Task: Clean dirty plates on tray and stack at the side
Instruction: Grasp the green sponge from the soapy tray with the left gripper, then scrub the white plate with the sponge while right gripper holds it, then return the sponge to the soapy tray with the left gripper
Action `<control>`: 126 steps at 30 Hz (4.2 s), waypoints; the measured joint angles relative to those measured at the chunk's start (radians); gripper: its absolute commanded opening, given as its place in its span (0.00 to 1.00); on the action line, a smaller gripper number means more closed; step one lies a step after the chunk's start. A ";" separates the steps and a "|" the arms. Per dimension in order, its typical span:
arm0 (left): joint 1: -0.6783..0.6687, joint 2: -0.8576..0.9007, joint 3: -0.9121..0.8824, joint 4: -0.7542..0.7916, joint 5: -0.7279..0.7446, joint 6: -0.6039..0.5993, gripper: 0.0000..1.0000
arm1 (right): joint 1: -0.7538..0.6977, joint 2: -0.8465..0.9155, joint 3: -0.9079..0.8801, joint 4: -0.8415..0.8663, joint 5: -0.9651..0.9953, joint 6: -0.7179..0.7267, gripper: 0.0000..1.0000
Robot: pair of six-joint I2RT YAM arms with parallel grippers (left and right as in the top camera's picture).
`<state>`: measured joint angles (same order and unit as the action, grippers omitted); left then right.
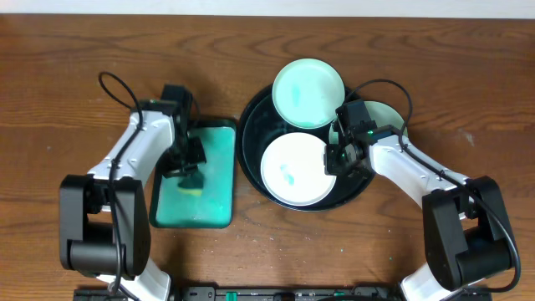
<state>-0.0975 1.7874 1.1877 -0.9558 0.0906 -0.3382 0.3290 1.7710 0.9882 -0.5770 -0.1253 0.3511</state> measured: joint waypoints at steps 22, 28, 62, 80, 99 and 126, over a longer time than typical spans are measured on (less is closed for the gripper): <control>-0.255 -0.060 0.135 0.081 0.043 -0.083 0.07 | 0.000 0.000 0.000 0.002 0.002 -0.001 0.01; -0.498 0.015 0.135 0.212 0.084 -0.215 0.07 | 0.000 0.000 0.000 0.002 0.002 -0.003 0.01; -0.530 0.289 0.319 0.048 -0.081 -0.351 0.07 | 0.000 0.001 0.000 0.002 -0.017 -0.003 0.01; -0.544 0.345 0.313 0.233 0.457 -0.240 0.07 | 0.000 0.001 0.000 0.006 -0.013 -0.003 0.01; -0.531 0.303 0.335 -0.033 0.027 -0.234 0.07 | 0.000 0.001 0.000 0.006 -0.018 -0.003 0.01; -0.099 0.005 0.059 -0.002 -0.210 -0.178 0.17 | 0.000 0.007 0.000 0.021 0.004 -0.006 0.01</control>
<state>-0.1967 1.7920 1.2469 -0.9581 -0.1192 -0.5159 0.3294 1.7782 0.9886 -0.5564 -0.1211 0.3454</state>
